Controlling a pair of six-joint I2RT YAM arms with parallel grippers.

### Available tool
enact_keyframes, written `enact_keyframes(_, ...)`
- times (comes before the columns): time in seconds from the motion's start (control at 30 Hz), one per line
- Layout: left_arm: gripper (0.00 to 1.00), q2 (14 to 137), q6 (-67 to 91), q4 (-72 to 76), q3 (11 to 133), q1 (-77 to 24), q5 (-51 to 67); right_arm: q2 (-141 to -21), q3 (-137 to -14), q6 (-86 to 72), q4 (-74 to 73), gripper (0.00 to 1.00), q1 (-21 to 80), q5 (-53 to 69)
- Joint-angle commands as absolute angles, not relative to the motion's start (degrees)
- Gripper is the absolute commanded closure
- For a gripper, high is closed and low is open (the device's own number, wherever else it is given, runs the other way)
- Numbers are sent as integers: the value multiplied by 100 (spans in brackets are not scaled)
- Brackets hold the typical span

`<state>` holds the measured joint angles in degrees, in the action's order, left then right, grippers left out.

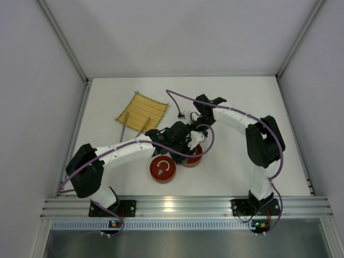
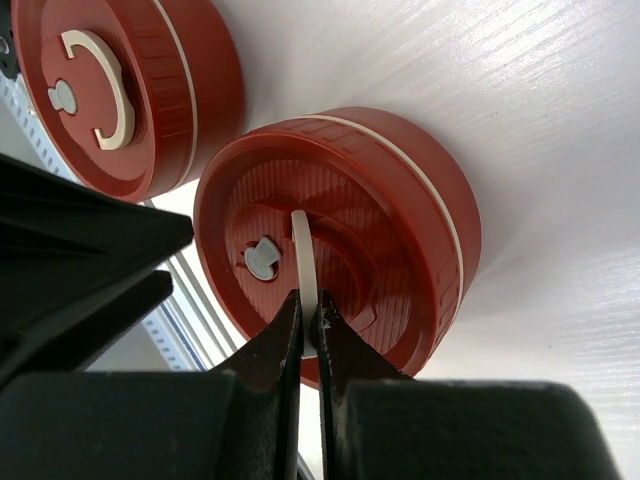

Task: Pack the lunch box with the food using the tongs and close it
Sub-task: Close the box lid on the packing box.

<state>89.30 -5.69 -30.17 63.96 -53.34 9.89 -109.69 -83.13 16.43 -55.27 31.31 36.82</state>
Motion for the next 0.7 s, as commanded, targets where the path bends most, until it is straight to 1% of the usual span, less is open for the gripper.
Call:
enact_keyframes(0.0,58,9061,-624,-2804,6407,-5537,765,-11101,-8227,1819,-5309,100,3085,3603)
enact_keyframes(0.13,62,9544,-580,-2918,6346,-5546,616,-11083,-8121,1811,-5247,100,3076,3639)
enact_keyframes(0.37,65,9572,-518,-2865,6214,-5537,633,-11039,-7507,1723,-5019,100,3076,3665)
enact_keyframes(0.43,63,9458,-571,-2848,6196,-5537,624,-10943,-7261,1582,-4914,100,3085,3656)
enact_keyframes(0.47,59,9248,-589,-2848,6205,-5537,624,-10890,-7190,1530,-4774,100,3076,3639)
enact_keyframes(0.53,47,8905,-650,-2856,6292,-5537,659,-10715,-6954,1354,-4633,100,3085,3621)
enact_keyframes(0.57,33,8721,-676,-2883,6345,-5546,642,-10653,-6891,1284,-4571,100,3076,3630)
enact_keyframes(0.63,20,8219,-729,-3057,6538,-5528,537,-10478,-6725,1073,-4386,100,3085,3647)
enact_keyframes(0.67,13,8079,-738,-3137,6765,-5494,493,-10424,-6671,985,-4325,100,3085,3665)
